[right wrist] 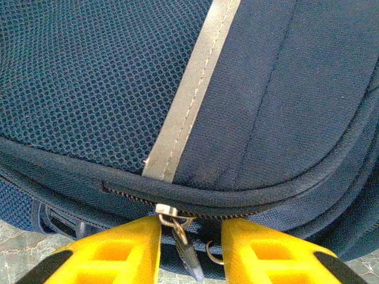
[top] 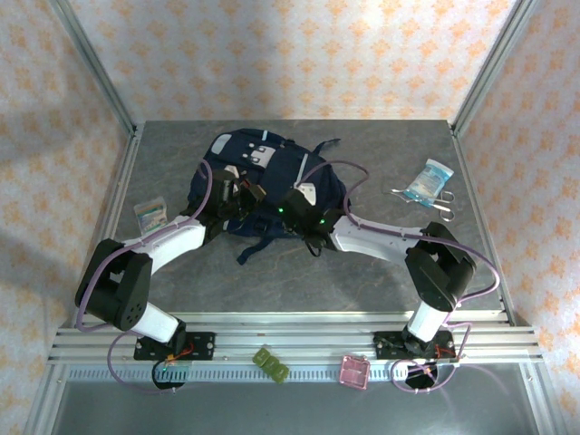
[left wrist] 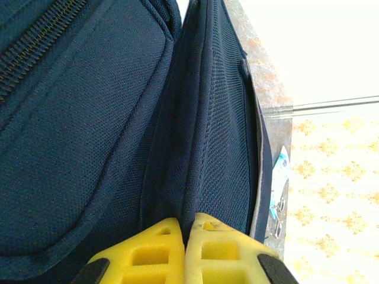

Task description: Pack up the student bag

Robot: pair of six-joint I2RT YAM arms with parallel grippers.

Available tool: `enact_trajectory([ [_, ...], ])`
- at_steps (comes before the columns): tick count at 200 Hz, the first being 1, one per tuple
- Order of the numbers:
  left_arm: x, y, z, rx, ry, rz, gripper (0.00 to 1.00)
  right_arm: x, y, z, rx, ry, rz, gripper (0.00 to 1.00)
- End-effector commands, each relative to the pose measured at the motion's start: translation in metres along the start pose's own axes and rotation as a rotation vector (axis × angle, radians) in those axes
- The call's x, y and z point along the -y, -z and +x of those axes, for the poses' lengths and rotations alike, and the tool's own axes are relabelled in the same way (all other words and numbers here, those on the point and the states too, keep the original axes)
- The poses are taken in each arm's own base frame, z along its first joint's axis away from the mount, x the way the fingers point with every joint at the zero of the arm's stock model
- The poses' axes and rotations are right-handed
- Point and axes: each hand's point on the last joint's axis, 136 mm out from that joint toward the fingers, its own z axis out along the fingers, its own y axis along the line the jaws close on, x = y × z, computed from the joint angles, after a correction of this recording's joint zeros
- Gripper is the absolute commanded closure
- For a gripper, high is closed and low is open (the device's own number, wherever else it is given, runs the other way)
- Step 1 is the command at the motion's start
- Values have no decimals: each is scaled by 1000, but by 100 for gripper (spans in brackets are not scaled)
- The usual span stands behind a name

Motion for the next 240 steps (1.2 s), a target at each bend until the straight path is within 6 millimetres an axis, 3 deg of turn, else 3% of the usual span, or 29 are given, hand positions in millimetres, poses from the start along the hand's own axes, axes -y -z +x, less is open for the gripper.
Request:
enact_trajectory([
  [1, 37, 14, -18, 62, -23, 130, 100, 5, 17, -4, 32, -34, -14, 65],
  [22, 38, 14, -18, 63, -21, 134, 100, 8, 20, -6, 51, -32, -13, 63],
  [84, 38, 14, -17, 58, -21, 134, 100, -7, 10, -15, 57, -13, -31, 64],
  [123, 38, 13, -17, 57, -16, 139, 100, -12, -1, -14, 44, 2, -20, 74],
  [138, 39, 13, -18, 59, -19, 140, 100, -11, -3, -13, 44, 6, -6, 84],
  [167, 38, 13, -18, 60, -24, 135, 100, -1, -6, -11, 34, 13, 31, 100],
  [195, 34, 14, -21, 70, -29, 120, 100, 12, -2, -9, 7, 3, 37, 100],
  [240, 24, 15, -26, 90, -54, 74, 100, 70, 7, -16, -6, -20, 125, 100],
])
